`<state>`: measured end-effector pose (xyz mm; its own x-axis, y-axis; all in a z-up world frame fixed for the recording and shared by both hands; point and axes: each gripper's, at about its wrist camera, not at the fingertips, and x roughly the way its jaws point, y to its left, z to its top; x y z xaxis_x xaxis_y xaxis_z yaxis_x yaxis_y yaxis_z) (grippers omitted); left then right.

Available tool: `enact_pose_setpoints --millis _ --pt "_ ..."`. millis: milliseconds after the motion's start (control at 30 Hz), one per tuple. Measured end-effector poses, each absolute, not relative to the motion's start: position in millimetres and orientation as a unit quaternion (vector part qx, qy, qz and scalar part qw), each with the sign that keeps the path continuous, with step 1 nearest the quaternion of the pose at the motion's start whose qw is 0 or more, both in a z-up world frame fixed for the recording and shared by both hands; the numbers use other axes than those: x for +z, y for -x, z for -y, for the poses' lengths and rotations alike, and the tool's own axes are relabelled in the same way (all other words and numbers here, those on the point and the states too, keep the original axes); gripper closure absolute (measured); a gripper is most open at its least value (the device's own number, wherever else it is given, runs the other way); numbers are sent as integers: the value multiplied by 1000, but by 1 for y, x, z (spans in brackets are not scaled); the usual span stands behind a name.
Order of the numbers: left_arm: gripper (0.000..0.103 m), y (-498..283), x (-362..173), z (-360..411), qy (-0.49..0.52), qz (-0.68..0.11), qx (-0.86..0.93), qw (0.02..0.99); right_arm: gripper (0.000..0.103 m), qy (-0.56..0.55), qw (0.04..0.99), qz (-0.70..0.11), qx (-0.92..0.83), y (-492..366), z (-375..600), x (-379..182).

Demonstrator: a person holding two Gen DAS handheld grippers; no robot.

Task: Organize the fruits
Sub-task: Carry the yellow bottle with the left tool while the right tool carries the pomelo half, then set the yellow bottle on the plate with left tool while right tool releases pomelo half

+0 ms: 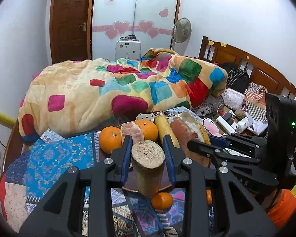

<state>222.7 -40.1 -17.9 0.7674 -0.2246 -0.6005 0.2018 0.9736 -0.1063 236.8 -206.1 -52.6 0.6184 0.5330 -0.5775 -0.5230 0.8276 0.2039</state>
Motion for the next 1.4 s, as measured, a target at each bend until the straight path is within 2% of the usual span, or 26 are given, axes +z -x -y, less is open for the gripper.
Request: enact_pose_setpoints --millis 333,800,1000,1067,1133,1233,1400 --pt "71 -267 -39 38 37 -348 -114 930 81 5 882 -346 319 -263 192 -67" --pt "71 -299 -46 64 -4 -348 -91 933 80 15 874 -366 320 -279 192 -77" --pt "70 -312 -54 63 1 -366 -81 927 76 39 883 -358 303 -274 193 -76" --pt "68 -312 -58 63 1 -373 -80 924 74 45 883 -359 298 -273 194 -77" --pt "59 -312 -63 65 -2 -378 -82 922 70 49 885 -360 293 -272 195 -78" --pt "52 -308 -66 71 -21 -375 -79 924 65 56 889 -356 283 -271 198 -77" --pt "49 -303 -64 70 -18 -375 -79 923 57 60 890 -359 274 -267 203 -77"
